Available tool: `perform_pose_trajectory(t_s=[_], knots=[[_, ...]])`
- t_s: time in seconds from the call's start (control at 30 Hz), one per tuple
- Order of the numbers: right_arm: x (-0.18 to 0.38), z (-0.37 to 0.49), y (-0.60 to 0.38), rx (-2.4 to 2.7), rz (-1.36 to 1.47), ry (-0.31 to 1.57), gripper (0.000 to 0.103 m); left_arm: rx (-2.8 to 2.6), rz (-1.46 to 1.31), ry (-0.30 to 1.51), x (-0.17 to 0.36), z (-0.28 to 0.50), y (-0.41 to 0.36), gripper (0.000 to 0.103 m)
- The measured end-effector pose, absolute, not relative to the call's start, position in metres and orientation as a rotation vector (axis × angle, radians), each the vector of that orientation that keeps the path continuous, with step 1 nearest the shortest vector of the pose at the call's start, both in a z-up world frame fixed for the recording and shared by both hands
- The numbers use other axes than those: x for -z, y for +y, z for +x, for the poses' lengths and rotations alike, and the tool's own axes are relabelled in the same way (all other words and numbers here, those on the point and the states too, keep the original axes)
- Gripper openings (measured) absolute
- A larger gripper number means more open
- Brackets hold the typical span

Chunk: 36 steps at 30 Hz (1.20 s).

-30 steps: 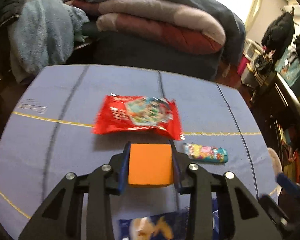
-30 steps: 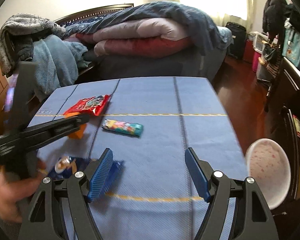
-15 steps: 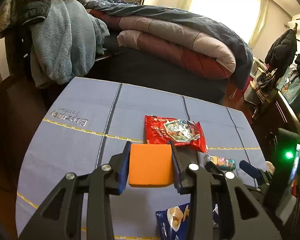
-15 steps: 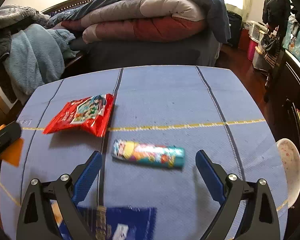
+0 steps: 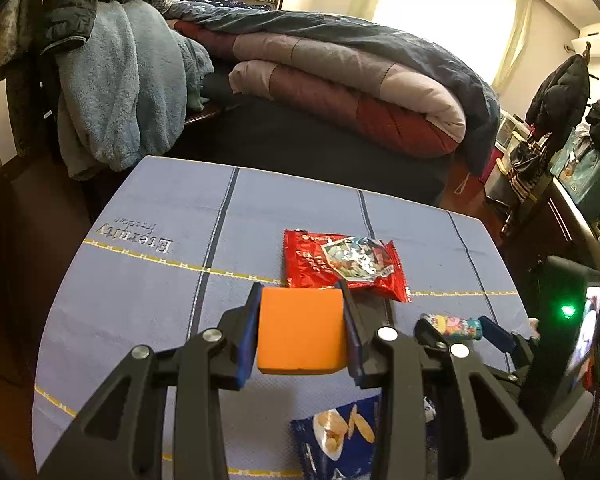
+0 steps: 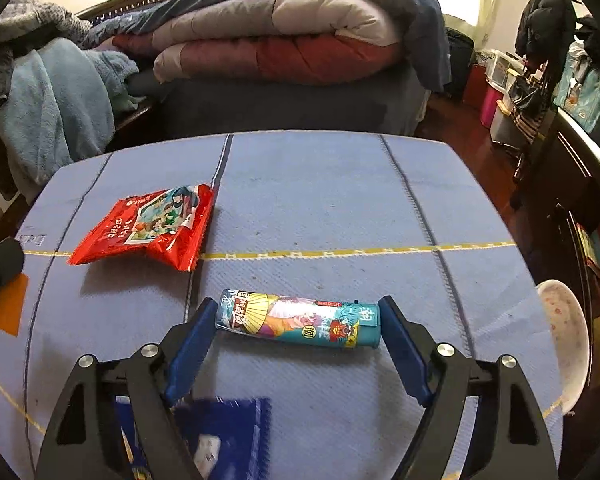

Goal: Collect trash
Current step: 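Grasp the orange sponge with left tool while right grasps the candy tube, then carry sponge and candy tube to the wastebasket and release both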

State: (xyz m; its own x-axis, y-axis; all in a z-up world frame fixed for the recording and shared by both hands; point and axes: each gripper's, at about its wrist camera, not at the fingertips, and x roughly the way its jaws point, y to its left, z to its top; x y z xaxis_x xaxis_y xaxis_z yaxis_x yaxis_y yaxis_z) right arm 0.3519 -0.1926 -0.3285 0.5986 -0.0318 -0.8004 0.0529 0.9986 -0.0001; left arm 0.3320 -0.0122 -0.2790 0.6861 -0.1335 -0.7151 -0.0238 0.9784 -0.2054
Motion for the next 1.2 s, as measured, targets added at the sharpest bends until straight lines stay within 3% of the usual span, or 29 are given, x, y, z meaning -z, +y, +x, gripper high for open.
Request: perform_pose_trajectory(t_s=[0.67,1.2], knots=[[0.274,0.266,-0.292,0.109,0.145,0.804,0.081,0.2,-0.094,0.743,0.232,0.292,-0.106,0.037],[0.271,0.21,-0.4,0.291,0.233,0.749,0.081,0.455,0.035,0.723,0.221,0.274,-0.251,0.037]])
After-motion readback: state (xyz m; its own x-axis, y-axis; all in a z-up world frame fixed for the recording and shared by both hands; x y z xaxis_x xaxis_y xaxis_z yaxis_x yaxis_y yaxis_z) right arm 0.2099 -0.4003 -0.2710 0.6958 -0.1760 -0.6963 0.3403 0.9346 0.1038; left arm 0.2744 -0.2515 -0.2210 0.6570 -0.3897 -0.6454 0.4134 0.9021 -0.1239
